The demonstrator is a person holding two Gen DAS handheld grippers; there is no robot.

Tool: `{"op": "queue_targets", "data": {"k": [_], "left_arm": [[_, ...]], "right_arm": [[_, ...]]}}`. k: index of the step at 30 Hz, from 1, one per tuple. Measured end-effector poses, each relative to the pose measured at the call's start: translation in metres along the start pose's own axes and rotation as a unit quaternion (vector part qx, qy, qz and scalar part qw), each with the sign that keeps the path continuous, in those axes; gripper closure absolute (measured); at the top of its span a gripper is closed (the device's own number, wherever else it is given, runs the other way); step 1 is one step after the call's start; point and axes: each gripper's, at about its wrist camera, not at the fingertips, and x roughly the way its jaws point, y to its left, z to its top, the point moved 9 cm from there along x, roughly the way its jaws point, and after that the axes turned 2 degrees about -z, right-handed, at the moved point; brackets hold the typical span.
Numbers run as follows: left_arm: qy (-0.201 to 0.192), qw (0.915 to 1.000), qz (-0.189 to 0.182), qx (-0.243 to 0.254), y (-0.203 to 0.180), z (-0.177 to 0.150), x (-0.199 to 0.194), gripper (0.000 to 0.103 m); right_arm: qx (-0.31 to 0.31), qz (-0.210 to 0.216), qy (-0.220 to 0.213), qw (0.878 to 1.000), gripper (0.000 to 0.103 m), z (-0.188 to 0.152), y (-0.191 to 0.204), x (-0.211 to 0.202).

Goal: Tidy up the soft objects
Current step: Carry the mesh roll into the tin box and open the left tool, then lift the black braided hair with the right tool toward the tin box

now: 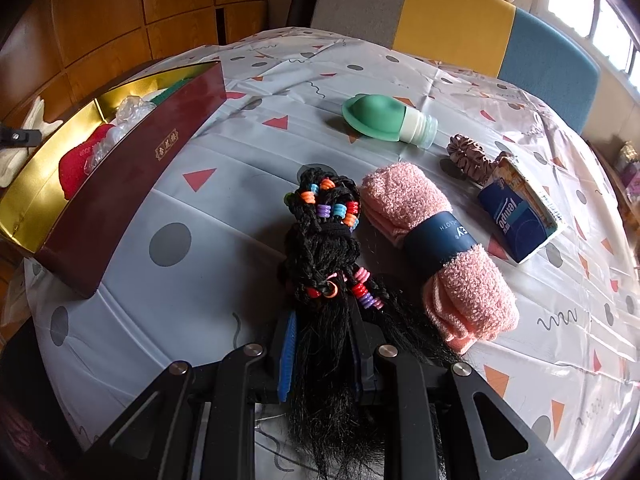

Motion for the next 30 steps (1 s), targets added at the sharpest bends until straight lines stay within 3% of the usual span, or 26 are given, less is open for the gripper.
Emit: {"op": "queue_targets", "data": {"k": [7, 13, 17, 23, 30], "left_arm": [[0.016, 0.9994, 0.004, 0.032, -0.007, 0.046, 0.047, 0.056], [0.036, 0.9964, 0.001, 0.076, -0.019, 0.061, 0.086, 0.053], [0.040, 0.9973, 0.004, 0.061, -0.014, 0.061, 0.098, 0.034], [0.010, 0.9989, 0.020, 0.040, -0.006, 0.059, 0.074, 0.033], [-0.047, 0.9972, 0.052, 0.026, -0.009, 0.032, 0.008, 0.033]], "right_arm": [[0.001, 0.001, -0.002, 1.000, 0.081, 0.000, 0.000, 0.000], [0.003, 0.004, -0.003, 1.000, 0.081, 0.000, -0.001, 0.000], [0.003, 0.005, -0.004, 1.000, 0.081, 0.000, 0.000, 0.000], [0.000, 0.004, -0.005, 1.000, 0.081, 0.001, 0.000, 0.000], [-0.010, -0.006, -0.008, 1.000, 0.081, 0.000, 0.001, 0.000]]}}
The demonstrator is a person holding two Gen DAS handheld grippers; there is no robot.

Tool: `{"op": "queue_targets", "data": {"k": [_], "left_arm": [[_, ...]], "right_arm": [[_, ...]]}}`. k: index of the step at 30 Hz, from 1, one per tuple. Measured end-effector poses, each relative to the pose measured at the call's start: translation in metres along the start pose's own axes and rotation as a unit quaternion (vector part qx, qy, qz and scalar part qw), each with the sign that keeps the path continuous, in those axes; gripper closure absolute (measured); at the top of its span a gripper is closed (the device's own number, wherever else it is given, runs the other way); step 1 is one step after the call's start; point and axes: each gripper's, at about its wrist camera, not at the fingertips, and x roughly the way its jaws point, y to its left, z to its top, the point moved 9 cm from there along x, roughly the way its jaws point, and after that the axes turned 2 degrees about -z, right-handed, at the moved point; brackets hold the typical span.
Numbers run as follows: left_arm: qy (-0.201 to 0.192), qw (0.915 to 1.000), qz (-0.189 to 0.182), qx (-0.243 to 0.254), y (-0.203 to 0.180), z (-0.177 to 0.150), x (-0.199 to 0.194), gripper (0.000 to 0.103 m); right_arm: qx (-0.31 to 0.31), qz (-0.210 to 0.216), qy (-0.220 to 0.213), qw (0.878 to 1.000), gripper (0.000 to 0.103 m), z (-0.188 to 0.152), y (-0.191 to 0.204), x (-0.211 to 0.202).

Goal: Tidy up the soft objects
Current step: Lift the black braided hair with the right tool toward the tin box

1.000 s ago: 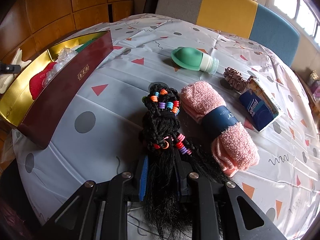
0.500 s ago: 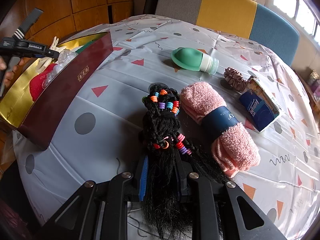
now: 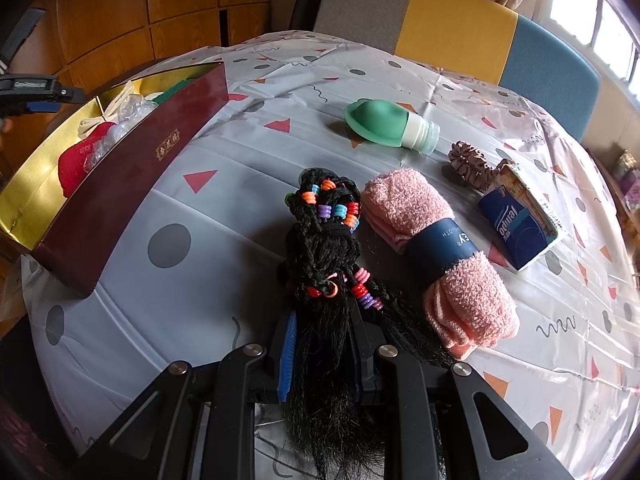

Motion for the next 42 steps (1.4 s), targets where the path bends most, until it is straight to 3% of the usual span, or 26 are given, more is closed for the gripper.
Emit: {"op": "queue_targets", "data": {"k": [11, 23, 30, 34, 38, 42], "left_arm": [[-0.062, 0.9977, 0.015, -0.024, 0.003, -0.044, -0.074, 0.033], [-0.072, 0.9963, 0.027, -0.037, 0.021, -0.071, -0.093, 0.033], [-0.079, 0.9952, 0.033, -0.048, 0.035, -0.073, -0.098, 0.033], [-0.080, 0.9950, 0.032, -0.051, 0.040, -0.074, -0.098, 0.033], [-0.076, 0.9952, 0.028, -0.054, 0.043, -0.076, -0.096, 0.033], [-0.076, 0.9953, 0.026, -0.055, 0.045, -0.079, -0.096, 0.033]], "right_arm": [[-0.007, -0.020, -0.004, 1.000, 0.081, -0.001, 0.002, 0.000], [-0.002, -0.033, 0.001, 0.999, 0.082, 0.000, 0.003, 0.000], [0.035, 0.005, 0.027, 0.999, 0.083, 0.001, 0.008, -0.005], [0.061, 0.027, 0.019, 0.998, 0.084, 0.008, 0.014, -0.015], [0.068, 0.029, 0.012, 0.997, 0.084, 0.015, 0.019, -0.021], [0.059, 0.018, 0.033, 0.998, 0.084, 0.007, 0.023, -0.010]]}}
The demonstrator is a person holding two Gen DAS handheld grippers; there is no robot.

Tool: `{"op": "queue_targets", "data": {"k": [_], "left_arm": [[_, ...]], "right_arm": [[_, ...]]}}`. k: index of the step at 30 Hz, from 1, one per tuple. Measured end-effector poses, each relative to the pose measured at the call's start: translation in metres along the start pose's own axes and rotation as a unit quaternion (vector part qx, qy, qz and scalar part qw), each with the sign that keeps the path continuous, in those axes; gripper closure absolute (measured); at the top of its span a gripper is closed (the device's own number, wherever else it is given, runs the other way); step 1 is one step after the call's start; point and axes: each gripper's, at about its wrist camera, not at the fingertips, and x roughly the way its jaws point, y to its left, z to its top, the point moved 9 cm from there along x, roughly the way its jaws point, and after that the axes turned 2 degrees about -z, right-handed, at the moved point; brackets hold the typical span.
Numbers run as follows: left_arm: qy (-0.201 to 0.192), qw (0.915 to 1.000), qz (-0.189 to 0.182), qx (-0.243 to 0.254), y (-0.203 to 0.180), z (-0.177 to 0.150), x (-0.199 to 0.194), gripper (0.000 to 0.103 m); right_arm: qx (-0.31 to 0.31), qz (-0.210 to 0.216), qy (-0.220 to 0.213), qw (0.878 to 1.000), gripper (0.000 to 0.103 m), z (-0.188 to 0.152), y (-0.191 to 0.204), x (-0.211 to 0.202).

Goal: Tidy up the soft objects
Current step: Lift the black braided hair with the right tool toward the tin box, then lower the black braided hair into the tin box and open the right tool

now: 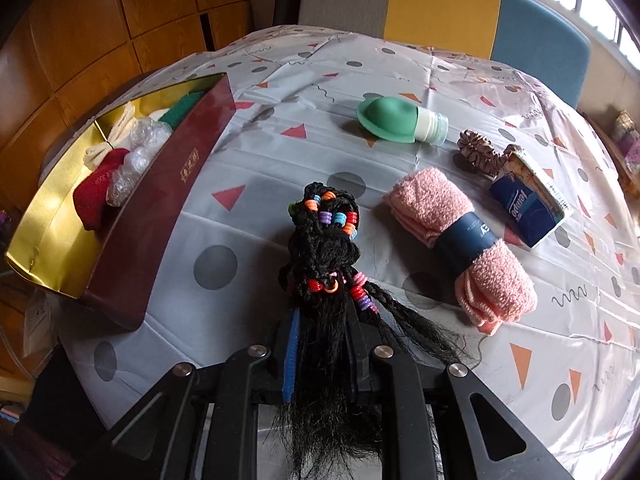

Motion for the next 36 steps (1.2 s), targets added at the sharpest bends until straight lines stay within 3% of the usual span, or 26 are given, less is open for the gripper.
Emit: {"op": "queue_targets", "data": {"k": [4, 9, 17, 25, 36], "left_arm": [[-0.001, 1.0000, 0.001, -0.002, 0.003, 0.000, -0.001, 0.033], [-0.006, 0.9999, 0.002, -0.010, 0.006, 0.002, -0.003, 0.033], [-0.007, 0.9998, 0.003, -0.016, 0.011, 0.003, -0.004, 0.033], [-0.006, 0.9996, 0.011, -0.027, 0.025, 0.004, -0.005, 0.033], [-0.008, 0.9985, 0.025, -0.049, 0.048, 0.007, -0.006, 0.033]], "right_arm": [[0.013, 0.001, -0.004, 1.000, 0.085, 0.000, -0.003, -0.003], [0.020, 0.017, -0.044, 0.999, 0.085, 0.023, 0.006, -0.033], [-0.039, 0.080, -0.091, 0.992, 0.085, 0.064, 0.086, -0.069], [-0.091, 0.142, -0.082, 0.982, 0.085, 0.074, 0.175, -0.072], [-0.116, 0.180, -0.041, 0.976, 0.085, 0.075, 0.245, -0.046]]}}
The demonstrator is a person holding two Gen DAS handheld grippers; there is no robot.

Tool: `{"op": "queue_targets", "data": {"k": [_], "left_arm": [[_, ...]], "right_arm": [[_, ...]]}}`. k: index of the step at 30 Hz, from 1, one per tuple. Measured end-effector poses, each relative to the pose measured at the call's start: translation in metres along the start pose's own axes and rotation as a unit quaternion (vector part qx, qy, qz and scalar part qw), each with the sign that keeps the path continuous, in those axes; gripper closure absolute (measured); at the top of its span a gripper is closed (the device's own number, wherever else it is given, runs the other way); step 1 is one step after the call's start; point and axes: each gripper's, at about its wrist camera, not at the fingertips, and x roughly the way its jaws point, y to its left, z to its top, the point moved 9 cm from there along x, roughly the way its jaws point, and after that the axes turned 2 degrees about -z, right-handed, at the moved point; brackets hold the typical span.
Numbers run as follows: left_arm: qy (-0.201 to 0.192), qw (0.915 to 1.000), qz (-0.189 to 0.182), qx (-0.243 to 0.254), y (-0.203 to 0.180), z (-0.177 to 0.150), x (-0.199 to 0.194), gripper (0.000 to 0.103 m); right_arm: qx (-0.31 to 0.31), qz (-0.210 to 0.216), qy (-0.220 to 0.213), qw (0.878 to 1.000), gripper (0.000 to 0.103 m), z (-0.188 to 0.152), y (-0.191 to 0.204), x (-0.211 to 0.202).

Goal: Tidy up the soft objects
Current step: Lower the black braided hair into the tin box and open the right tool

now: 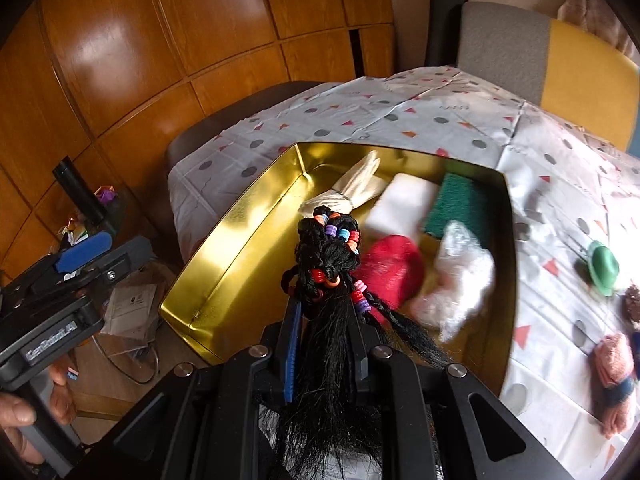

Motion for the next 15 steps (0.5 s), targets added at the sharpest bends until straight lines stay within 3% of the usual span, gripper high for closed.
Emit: {"op": "queue_targets", "data": {"k": [10, 15], "left_arm": [[-0.004, 1.0000, 0.007, -0.005, 0.012, 0.004, 0.000, 0.033], [-0.003, 1.0000, 0.007, -0.004, 0.013, 0.003, 0.000, 0.033]], "right_arm": [[-0.023, -0.035, 0.054, 0.998, 0.085, 0.014, 0.011, 0.079], [-0.020, -0.046, 0.068, 0.996, 0.085, 0.007, 0.007, 0.094]]}}
